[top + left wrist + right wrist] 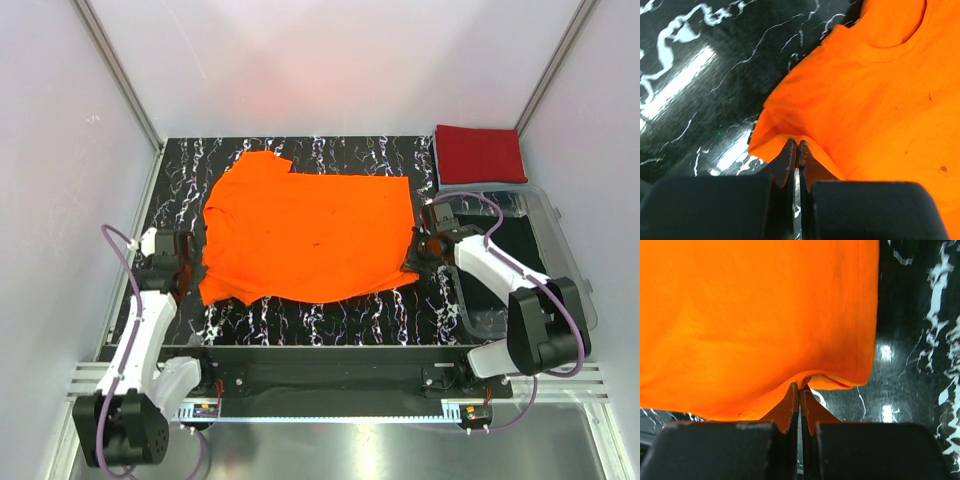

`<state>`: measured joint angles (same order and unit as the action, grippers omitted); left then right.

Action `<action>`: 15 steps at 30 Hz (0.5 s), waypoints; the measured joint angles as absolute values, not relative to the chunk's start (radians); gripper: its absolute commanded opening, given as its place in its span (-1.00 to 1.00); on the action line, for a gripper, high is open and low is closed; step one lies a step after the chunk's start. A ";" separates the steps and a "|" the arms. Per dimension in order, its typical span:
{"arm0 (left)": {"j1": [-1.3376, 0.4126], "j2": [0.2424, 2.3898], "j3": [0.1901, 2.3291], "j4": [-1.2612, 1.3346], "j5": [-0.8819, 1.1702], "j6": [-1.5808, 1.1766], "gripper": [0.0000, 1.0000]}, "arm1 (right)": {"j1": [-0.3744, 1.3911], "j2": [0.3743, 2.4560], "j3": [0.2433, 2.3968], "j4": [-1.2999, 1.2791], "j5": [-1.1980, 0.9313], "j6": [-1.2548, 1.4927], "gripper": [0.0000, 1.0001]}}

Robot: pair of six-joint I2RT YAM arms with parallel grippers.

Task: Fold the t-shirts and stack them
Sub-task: Fold the tshirt

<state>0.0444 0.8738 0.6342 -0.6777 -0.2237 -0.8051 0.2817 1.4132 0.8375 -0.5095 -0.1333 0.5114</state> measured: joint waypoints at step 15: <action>0.045 1.269 0.878 -0.551 -0.043 -0.573 -1.00 | 0.279 1.505 0.954 -0.518 -0.055 0.505 -1.00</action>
<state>0.0448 1.2686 0.8783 -0.5514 -0.0429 -0.5732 0.2787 1.5047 0.9539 -0.5182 -0.0551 0.5045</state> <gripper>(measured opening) 0.020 0.012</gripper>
